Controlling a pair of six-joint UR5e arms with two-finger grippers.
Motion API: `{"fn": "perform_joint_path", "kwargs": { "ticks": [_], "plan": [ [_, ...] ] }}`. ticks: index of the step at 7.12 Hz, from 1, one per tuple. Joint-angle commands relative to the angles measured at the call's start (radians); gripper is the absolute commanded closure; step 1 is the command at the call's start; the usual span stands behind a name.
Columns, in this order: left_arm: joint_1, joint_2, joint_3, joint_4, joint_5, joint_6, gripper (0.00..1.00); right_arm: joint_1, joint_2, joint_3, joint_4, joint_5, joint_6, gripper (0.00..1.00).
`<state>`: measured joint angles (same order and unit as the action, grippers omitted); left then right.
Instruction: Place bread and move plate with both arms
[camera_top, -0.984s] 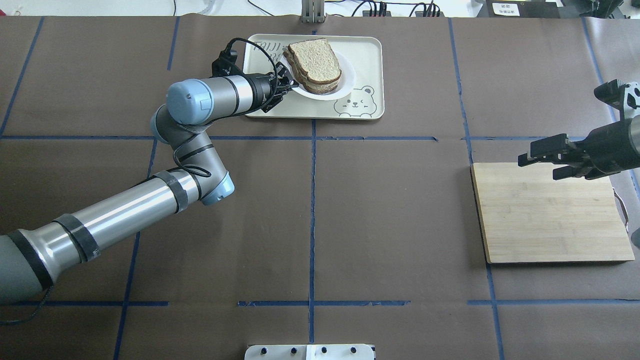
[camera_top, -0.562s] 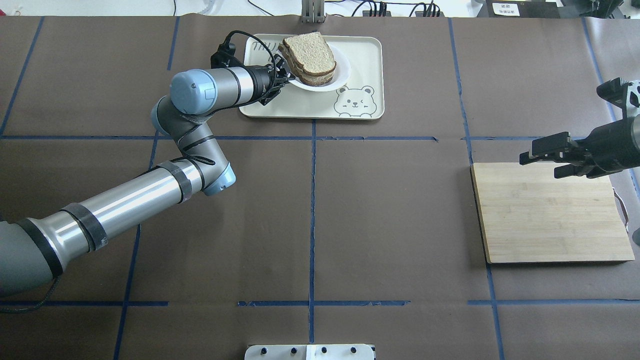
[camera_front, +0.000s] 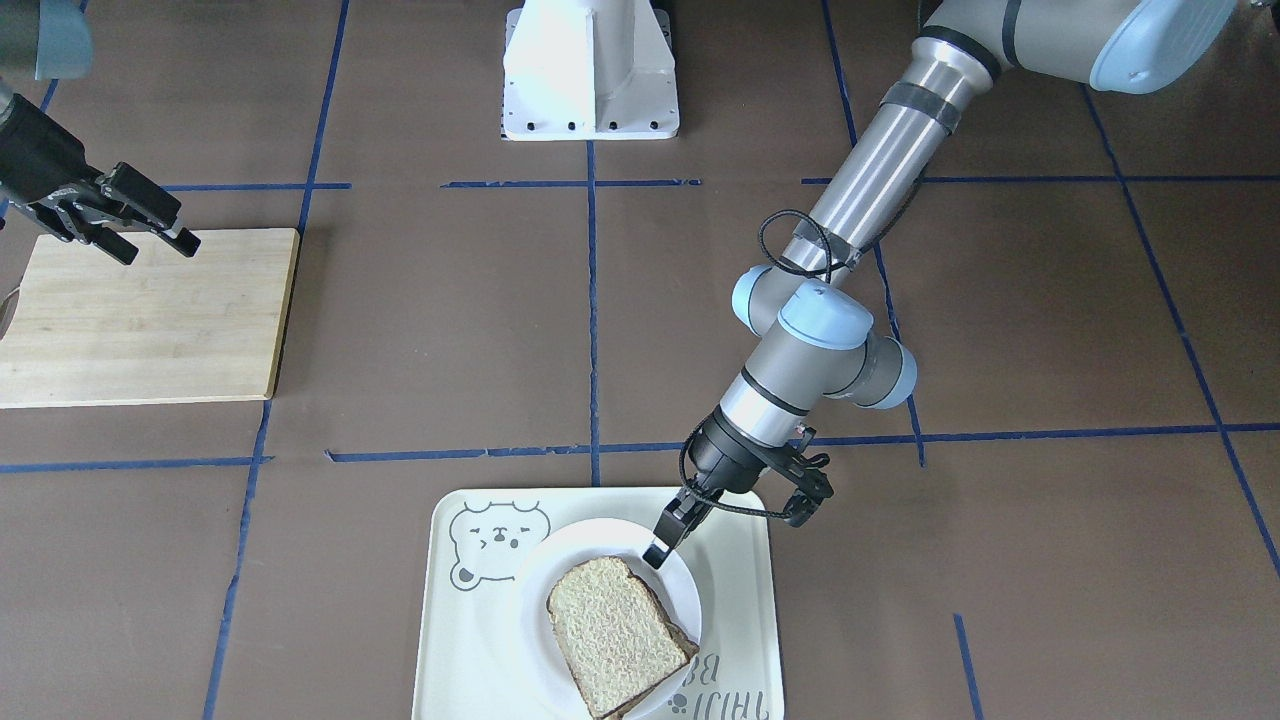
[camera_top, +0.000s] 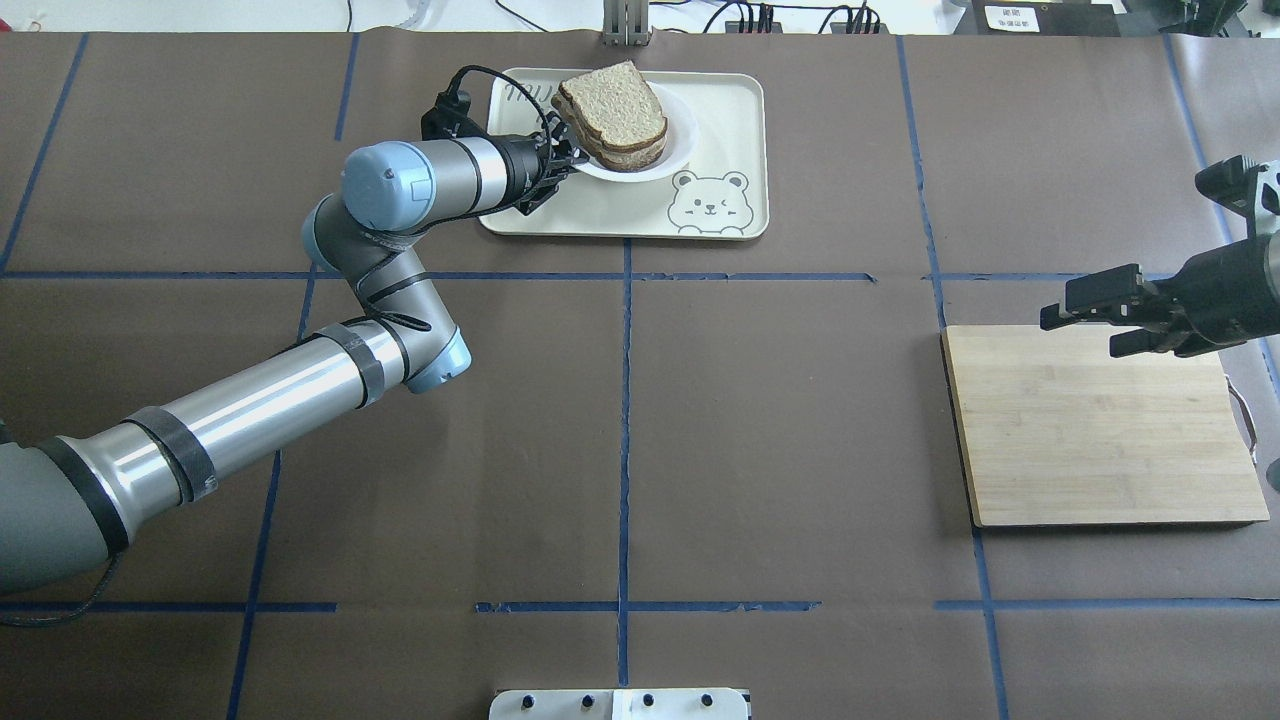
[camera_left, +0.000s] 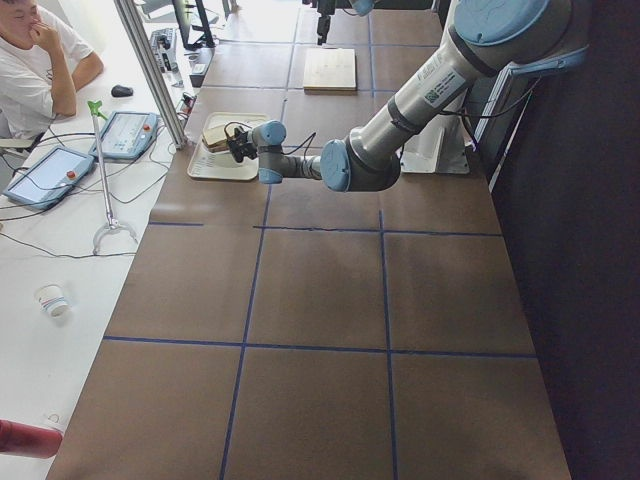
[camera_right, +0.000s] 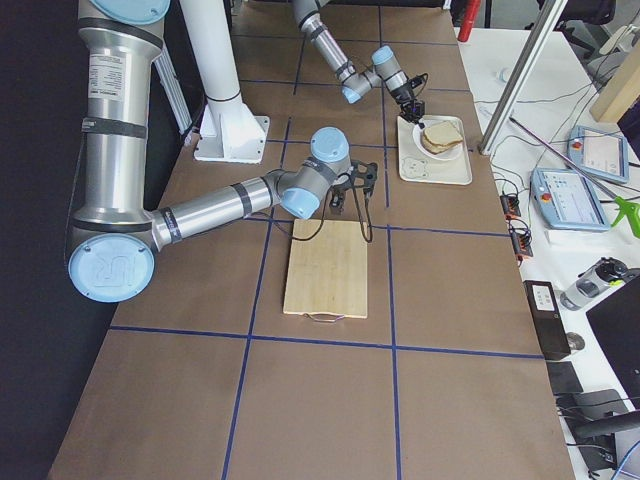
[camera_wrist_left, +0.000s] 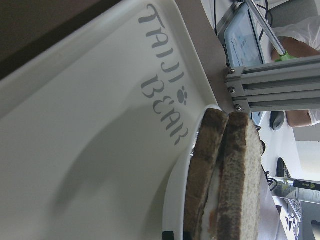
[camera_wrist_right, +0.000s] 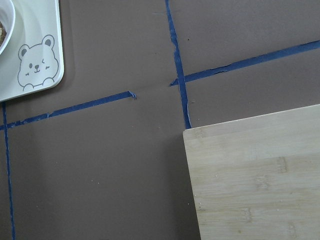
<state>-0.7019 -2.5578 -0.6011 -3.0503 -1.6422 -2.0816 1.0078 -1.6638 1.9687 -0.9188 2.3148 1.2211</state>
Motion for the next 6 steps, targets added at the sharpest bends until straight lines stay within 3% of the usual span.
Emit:
{"fn": "perform_joint_path", "kwargs": {
  "ticks": [1,4,6],
  "plan": [
    [0.022,0.028,-0.011,-0.024,-0.001,0.001,0.65,0.003,-0.001,0.002,0.000,0.002,0.000,0.00],
    [0.024,0.138,-0.185,-0.030,-0.004,0.006,0.28,0.005,0.007,0.003,0.000,0.003,0.000,0.00],
    [0.021,0.243,-0.343,-0.025,-0.007,0.014,0.25,0.005,0.009,-0.004,-0.002,0.003,0.000,0.00]
  ]
}}
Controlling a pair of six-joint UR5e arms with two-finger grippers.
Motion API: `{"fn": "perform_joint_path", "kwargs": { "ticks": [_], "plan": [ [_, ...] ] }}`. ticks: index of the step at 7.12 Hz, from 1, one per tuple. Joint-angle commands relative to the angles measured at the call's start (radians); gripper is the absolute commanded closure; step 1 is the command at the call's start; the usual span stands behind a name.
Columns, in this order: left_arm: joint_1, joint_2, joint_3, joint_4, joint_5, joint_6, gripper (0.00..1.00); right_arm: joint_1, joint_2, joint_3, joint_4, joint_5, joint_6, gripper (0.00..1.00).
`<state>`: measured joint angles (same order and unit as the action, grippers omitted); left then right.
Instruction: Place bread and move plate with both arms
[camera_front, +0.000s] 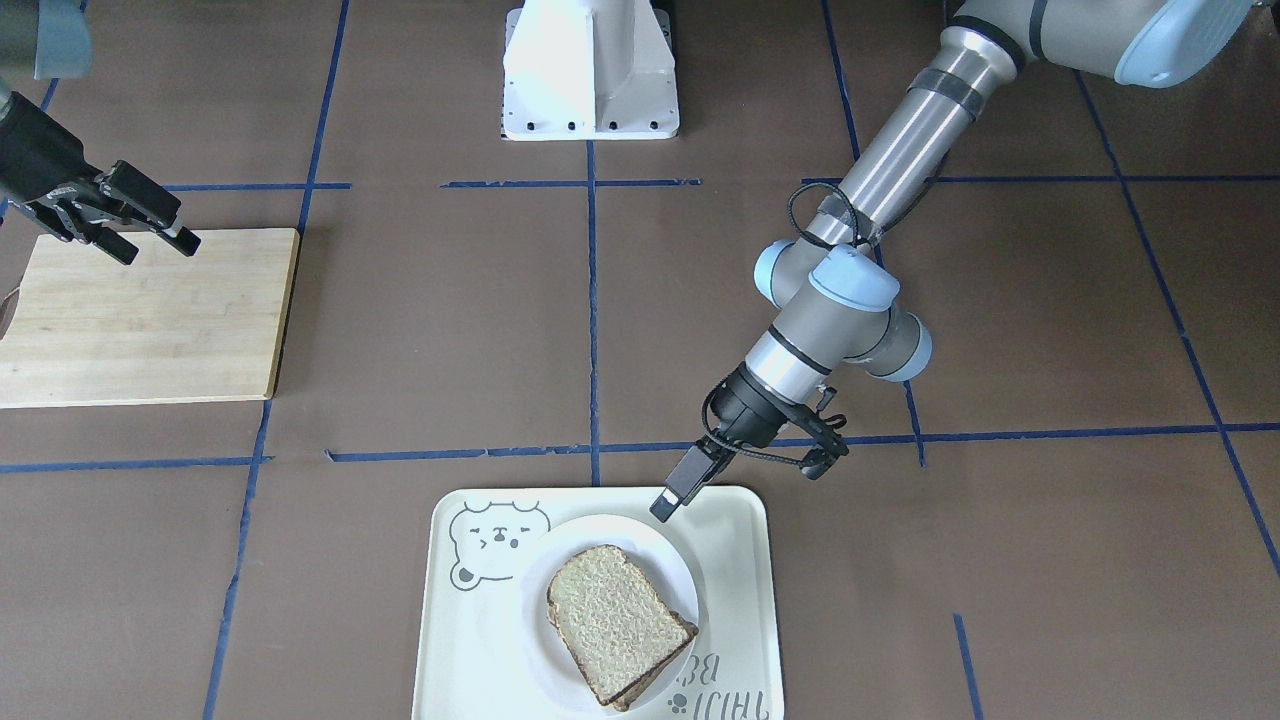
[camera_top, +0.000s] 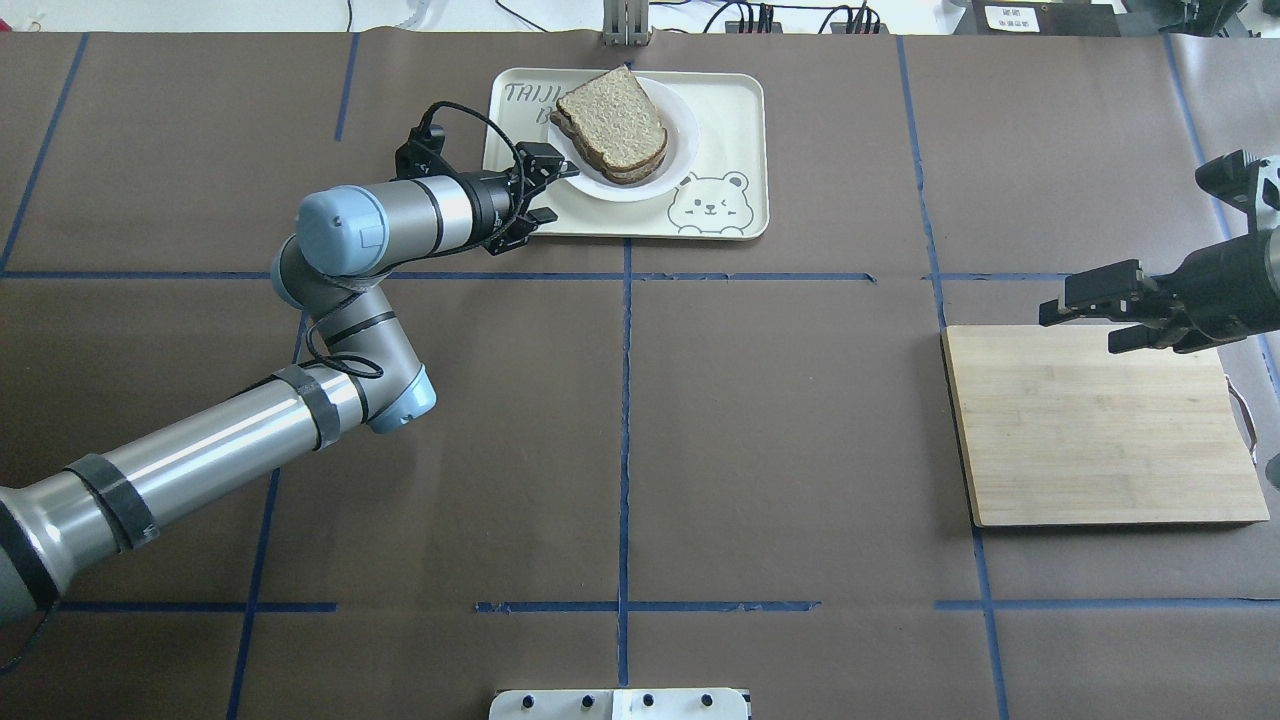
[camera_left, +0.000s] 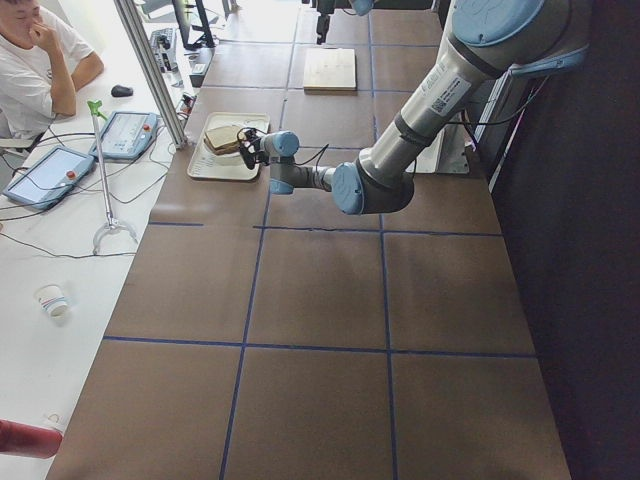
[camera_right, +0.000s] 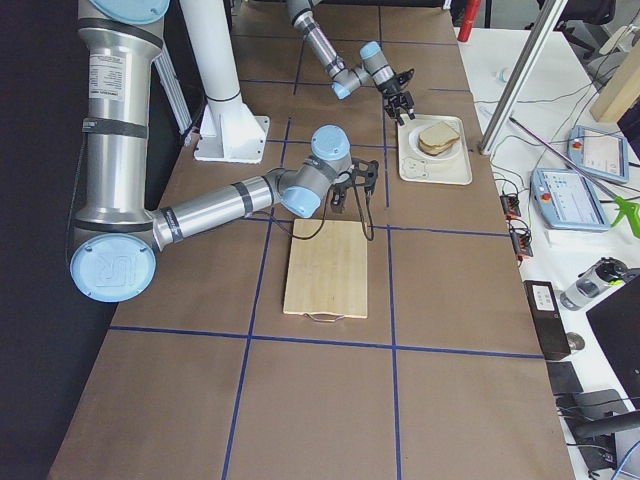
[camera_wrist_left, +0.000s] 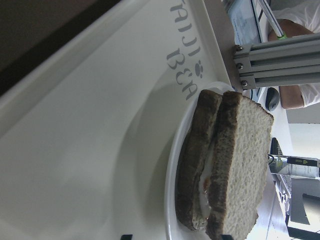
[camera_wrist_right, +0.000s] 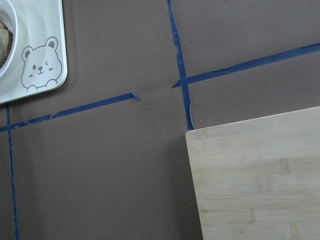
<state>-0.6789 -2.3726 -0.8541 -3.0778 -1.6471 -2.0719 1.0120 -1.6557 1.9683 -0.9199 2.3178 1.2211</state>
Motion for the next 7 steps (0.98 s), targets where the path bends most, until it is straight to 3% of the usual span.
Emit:
{"fn": "perform_joint_path", "kwargs": {
  "ticks": [1,2,3,5,7],
  "plan": [
    [-0.014,0.122,-0.188,0.013,-0.032,0.015,0.22,0.038,-0.003,-0.003,-0.002,0.000,0.000,0.00],
    [-0.081,0.186,-0.263,0.019,-0.134,0.144,0.00,0.083,-0.007,-0.015,-0.013,0.000,-0.064,0.00],
    [-0.159,0.252,-0.322,0.060,-0.240,0.256,0.00,0.124,-0.021,-0.049,-0.014,0.002,-0.157,0.00],
    [-0.296,0.362,-0.388,0.193,-0.310,0.635,0.00,0.190,-0.030,-0.121,-0.016,0.002,-0.312,0.00],
    [-0.419,0.418,-0.530,0.606,-0.307,1.085,0.00,0.275,-0.023,-0.132,-0.200,-0.014,-0.552,0.00]
  ]
}}
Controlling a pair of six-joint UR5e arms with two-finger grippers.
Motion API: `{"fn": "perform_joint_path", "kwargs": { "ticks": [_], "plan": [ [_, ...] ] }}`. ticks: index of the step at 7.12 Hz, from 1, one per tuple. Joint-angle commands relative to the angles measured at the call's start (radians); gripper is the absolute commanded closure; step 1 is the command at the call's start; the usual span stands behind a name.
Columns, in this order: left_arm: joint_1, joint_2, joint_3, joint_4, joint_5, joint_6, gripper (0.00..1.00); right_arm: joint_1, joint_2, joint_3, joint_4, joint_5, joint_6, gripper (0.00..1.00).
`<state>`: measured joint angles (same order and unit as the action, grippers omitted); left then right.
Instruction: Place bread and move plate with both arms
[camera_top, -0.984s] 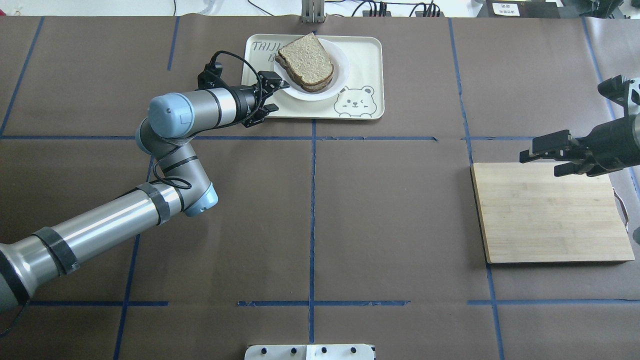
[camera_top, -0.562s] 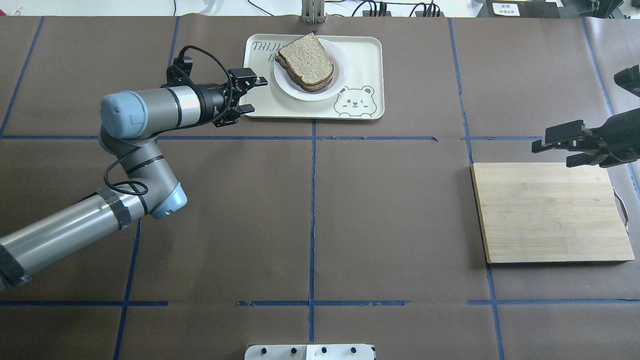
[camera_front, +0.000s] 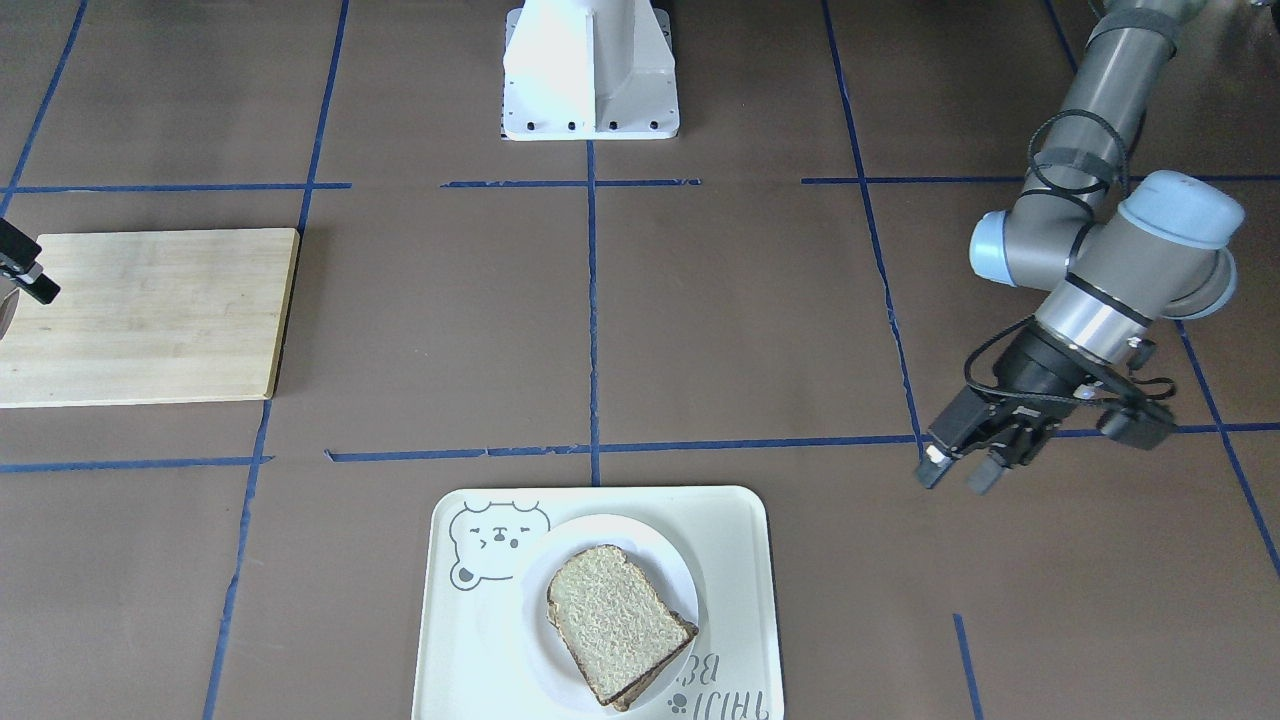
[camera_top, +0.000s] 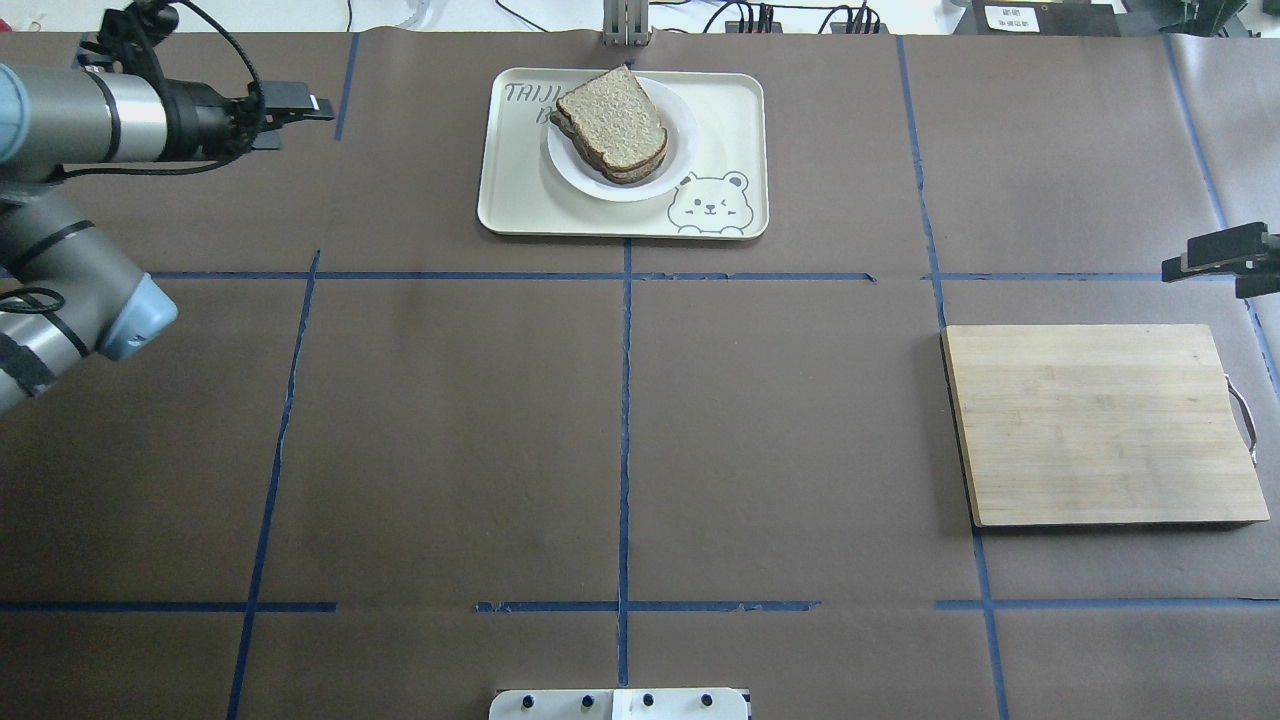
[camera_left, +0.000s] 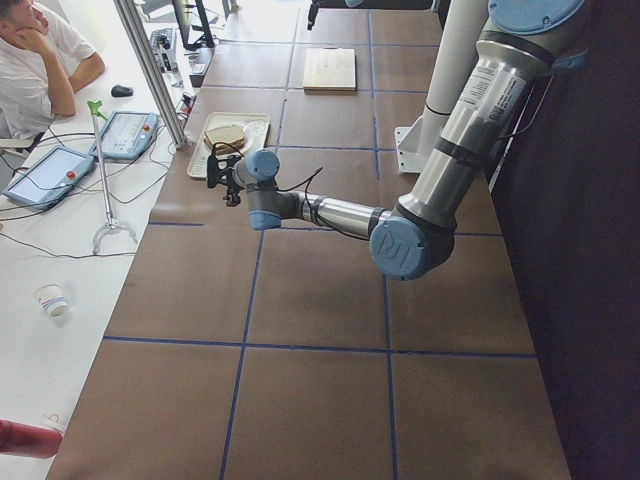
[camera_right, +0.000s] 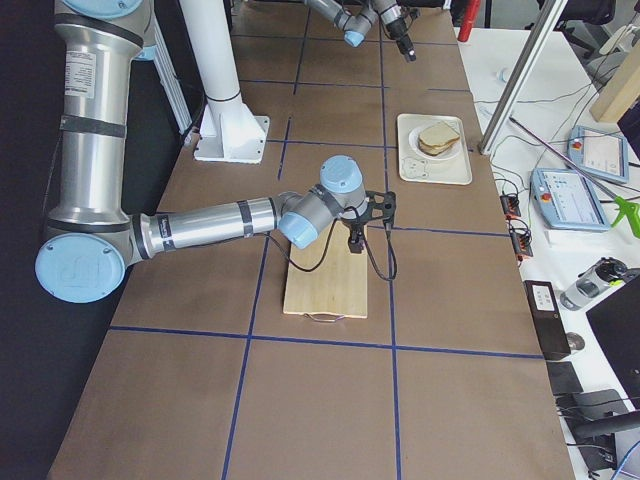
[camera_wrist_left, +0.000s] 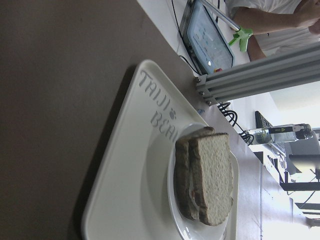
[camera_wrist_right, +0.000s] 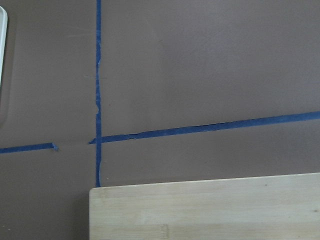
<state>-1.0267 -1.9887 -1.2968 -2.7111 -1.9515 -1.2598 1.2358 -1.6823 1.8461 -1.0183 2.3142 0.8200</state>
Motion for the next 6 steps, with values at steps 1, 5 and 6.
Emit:
{"fn": "perform_joint_path", "kwargs": {
  "ticks": [1,5,6],
  "plan": [
    [-0.117,0.104,-0.187,0.442,-0.003,0.548,0.00,0.097,0.010,-0.014,-0.199,-0.010,-0.270,0.00],
    [-0.404,0.163,-0.334,1.246,-0.116,1.413,0.00,0.223,0.039,-0.039,-0.561,-0.048,-0.671,0.00],
    [-0.505,0.171,-0.329,1.368,-0.227,1.545,0.00,0.226,0.049,-0.039,-0.581,-0.048,-0.671,0.00]
  ]
}}
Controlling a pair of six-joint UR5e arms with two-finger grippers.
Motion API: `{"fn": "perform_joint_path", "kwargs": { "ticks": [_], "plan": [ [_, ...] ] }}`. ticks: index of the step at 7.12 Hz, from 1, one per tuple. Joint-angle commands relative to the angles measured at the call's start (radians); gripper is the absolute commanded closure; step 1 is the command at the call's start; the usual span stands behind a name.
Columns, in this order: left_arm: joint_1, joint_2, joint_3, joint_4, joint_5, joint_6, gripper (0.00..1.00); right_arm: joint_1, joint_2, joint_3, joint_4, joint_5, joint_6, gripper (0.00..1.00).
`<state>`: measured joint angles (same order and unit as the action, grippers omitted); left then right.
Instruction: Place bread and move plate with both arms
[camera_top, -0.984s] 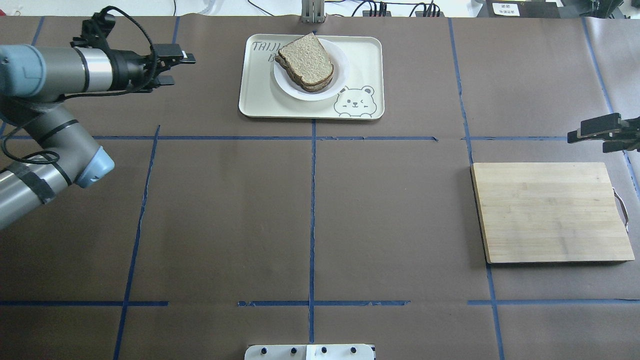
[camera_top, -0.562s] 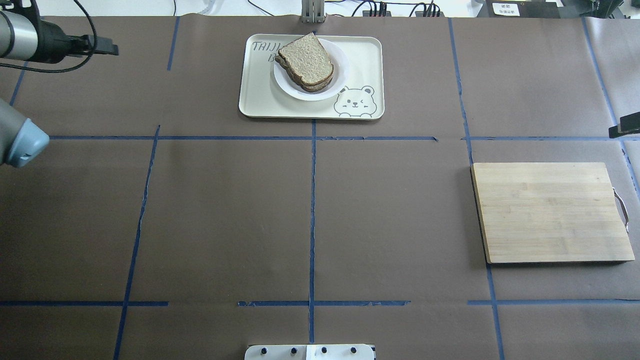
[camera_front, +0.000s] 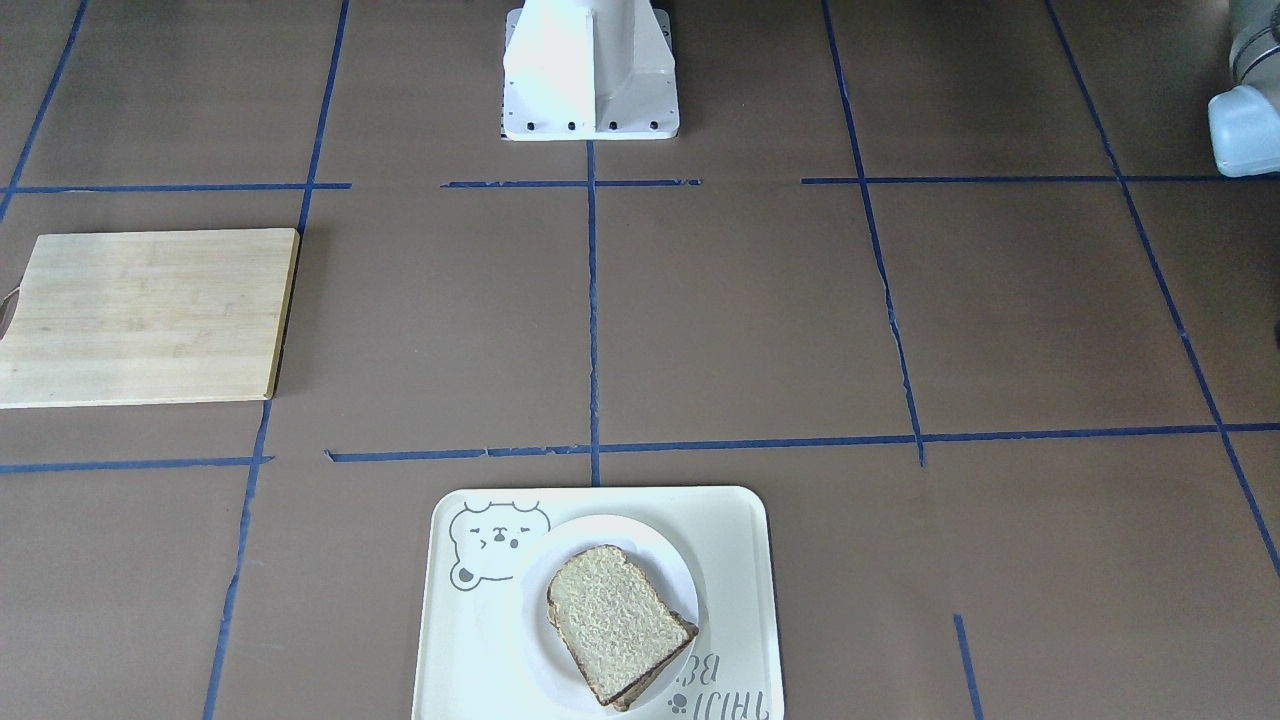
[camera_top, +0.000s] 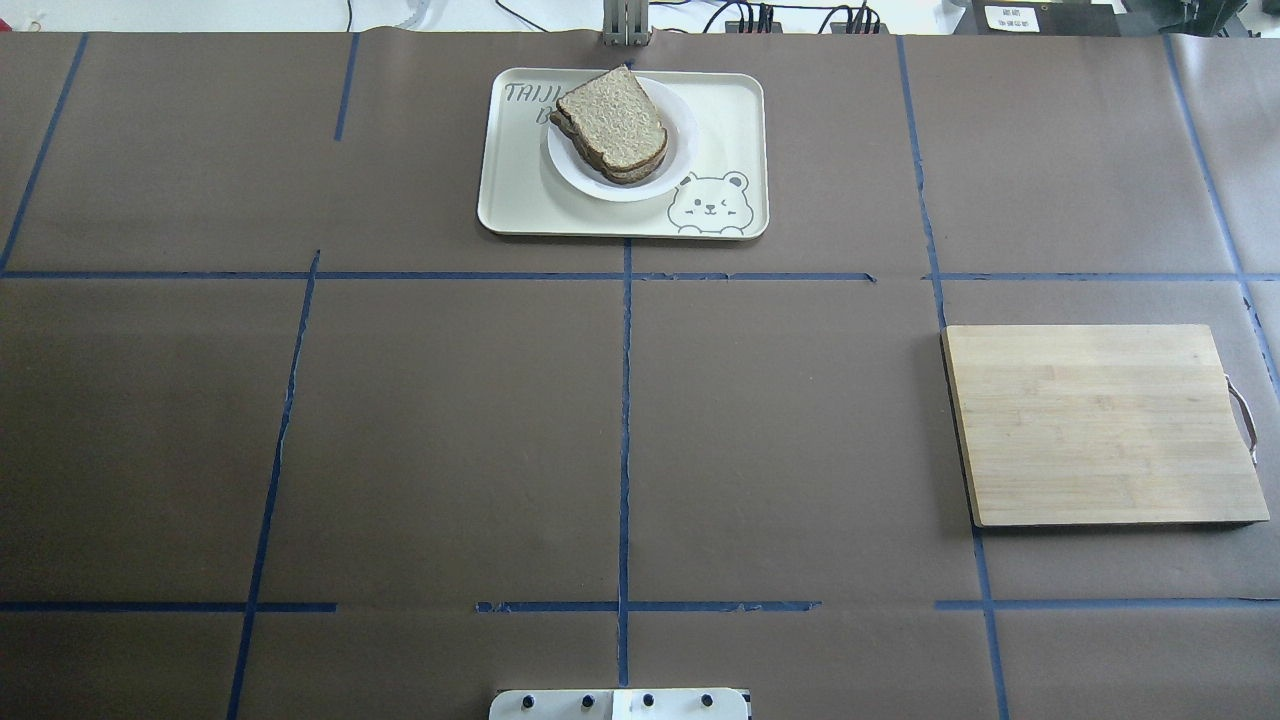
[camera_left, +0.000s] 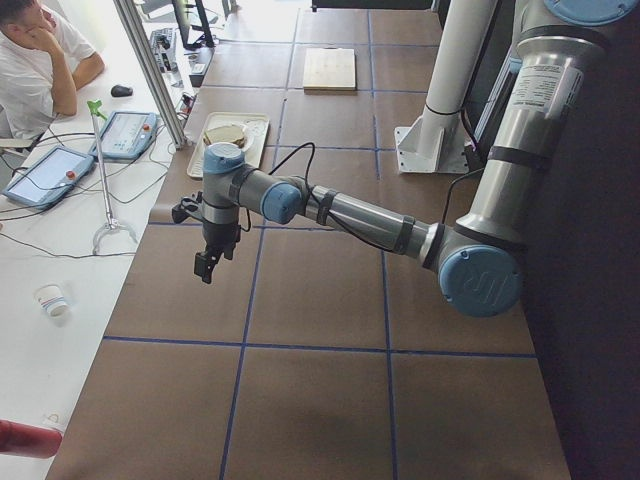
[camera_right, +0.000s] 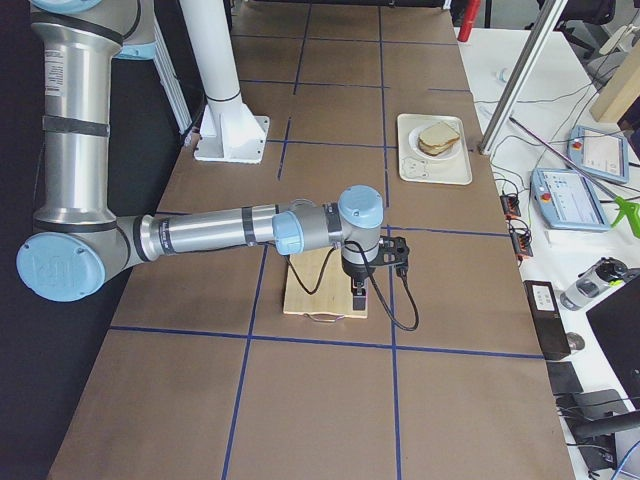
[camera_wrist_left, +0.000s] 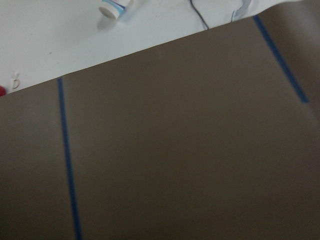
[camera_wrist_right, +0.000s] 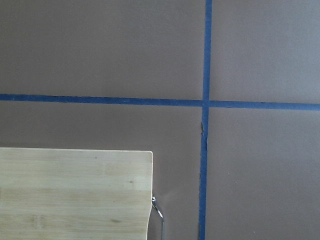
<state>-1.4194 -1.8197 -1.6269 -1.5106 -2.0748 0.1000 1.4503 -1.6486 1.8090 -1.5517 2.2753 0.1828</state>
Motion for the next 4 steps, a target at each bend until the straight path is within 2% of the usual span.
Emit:
{"fn": "perform_joint_path", "kwargs": {
  "ticks": [1,2,3,4],
  "plan": [
    [-0.142,0.035,0.059,0.174,-0.210,0.293,0.00,0.013,0.007,-0.005,-0.047,0.001,-0.036,0.00],
    [-0.157,0.083,0.091,0.146,-0.258,0.326,0.00,0.042,0.004,-0.016,-0.048,0.036,-0.033,0.00],
    [-0.162,0.089,0.082,0.154,-0.277,0.266,0.00,0.053,0.009,-0.016,-0.051,0.077,-0.034,0.00],
    [-0.168,0.127,0.065,0.144,-0.292,0.192,0.00,0.053,0.000,-0.013,-0.050,0.078,-0.039,0.00]
  ]
}}
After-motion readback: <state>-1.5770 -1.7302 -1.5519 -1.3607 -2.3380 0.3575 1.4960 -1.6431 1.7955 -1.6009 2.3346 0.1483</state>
